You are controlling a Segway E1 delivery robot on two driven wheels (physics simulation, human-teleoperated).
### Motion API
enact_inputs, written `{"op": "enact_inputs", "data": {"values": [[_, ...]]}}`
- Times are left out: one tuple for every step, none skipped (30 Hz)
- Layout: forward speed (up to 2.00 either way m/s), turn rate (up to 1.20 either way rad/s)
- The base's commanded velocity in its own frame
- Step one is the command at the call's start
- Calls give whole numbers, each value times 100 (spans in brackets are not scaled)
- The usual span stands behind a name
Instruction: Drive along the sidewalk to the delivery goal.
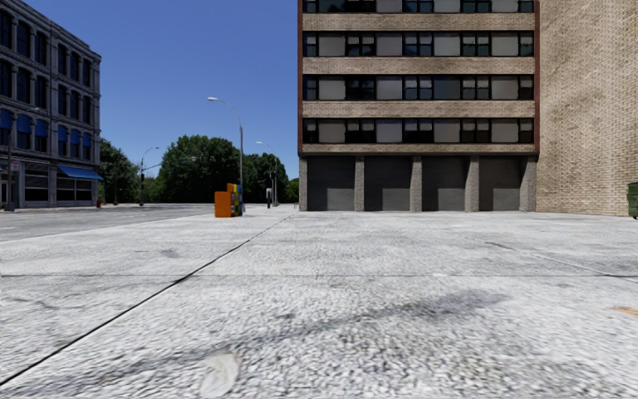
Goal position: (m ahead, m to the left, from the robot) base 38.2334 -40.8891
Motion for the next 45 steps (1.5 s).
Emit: {"op": "enact_inputs", "data": {"values": [[200,0],[200,0],[200,0],[197,0],[187,0],[187,0],[176,0],[168,0],[163,0],[163,0],[158,0],[154,0],[154,0],[152,0],[152,0],[152,0],[152,0],[152,0],[152,0],[152,0],[152,0],[152,0],[152,0],[152,0],[152,0],[152,0],[152,0],[152,0],[167,0],[200,0],[200,0],[200,0],[200,0],[200,0],[200,0],[200,0],[200,0],[200,0],[200,6],[200,16],[200,19],[200,19],[200,23],[200,27],[200,27]]}}
